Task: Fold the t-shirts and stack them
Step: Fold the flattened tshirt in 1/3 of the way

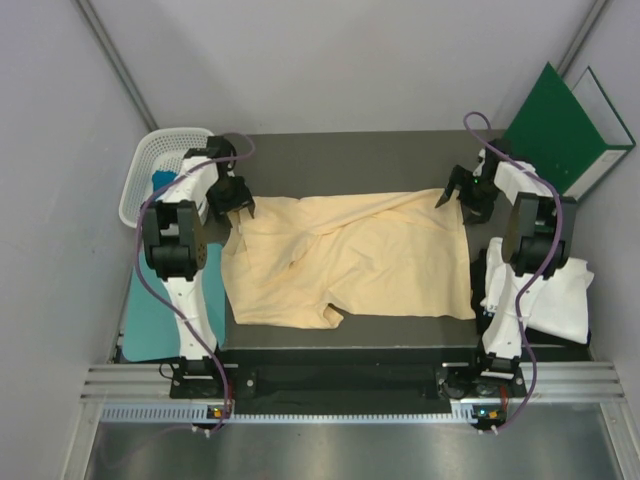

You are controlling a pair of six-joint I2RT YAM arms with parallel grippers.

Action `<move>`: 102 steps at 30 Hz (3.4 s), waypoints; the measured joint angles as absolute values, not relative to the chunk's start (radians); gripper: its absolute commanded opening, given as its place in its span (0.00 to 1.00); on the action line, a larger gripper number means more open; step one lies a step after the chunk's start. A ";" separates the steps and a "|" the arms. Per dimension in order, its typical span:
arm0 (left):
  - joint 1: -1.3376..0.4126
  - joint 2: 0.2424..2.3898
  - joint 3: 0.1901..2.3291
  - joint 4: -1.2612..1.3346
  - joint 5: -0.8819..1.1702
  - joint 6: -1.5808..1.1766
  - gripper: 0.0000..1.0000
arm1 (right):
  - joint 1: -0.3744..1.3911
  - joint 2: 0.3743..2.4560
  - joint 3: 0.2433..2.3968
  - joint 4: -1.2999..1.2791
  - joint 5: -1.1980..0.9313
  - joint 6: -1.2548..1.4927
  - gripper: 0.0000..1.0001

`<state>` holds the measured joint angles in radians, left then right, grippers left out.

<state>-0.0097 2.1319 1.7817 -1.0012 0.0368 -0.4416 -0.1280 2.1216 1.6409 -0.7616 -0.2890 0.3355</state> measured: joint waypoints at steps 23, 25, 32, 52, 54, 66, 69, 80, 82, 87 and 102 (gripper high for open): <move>-0.010 2.263 1.955 -0.917 0.028 -0.415 0.00 | -0.125 2.112 1.625 -0.746 -0.282 0.334 0.98; -0.010 2.260 1.985 -0.912 0.015 -0.416 0.00 | -0.121 2.114 1.630 -0.751 -0.274 0.332 0.96; 0.006 2.263 2.142 -0.897 0.006 -0.422 0.00 | -0.112 2.128 1.652 -0.780 -0.253 0.305 0.71; 0.019 2.395 2.207 -0.844 0.036 -0.482 0.01 | -0.112 2.171 1.650 -0.777 -0.326 0.315 0.00; 0.019 2.395 2.209 -0.840 0.034 -0.485 0.01 | -0.112 2.172 1.654 -0.782 -0.322 0.315 0.00; 0.022 2.447 2.310 -0.807 -0.010 -0.521 0.00 | -0.111 2.273 1.836 -0.933 -0.281 0.306 0.00; 0.022 2.458 2.315 -0.785 -0.020 -0.532 0.00 | -0.117 2.306 1.894 -0.949 -0.281 0.304 0.00; 0.019 2.519 2.358 -0.697 -0.020 -0.583 0.95 | -0.134 2.417 2.096 -0.899 -0.255 0.311 0.21; 0.020 2.523 2.360 -0.672 -0.020 -0.588 0.99 | -0.135 2.425 2.114 -0.879 -0.251 0.315 0.33; 0.022 2.511 2.359 -0.616 -0.012 -0.595 0.99 | -0.142 2.381 2.052 -0.753 -0.223 0.312 0.93; -0.130 1.856 1.757 -0.552 0.163 -0.496 0.98 | -0.166 1.835 1.452 -0.665 -0.155 0.271 0.99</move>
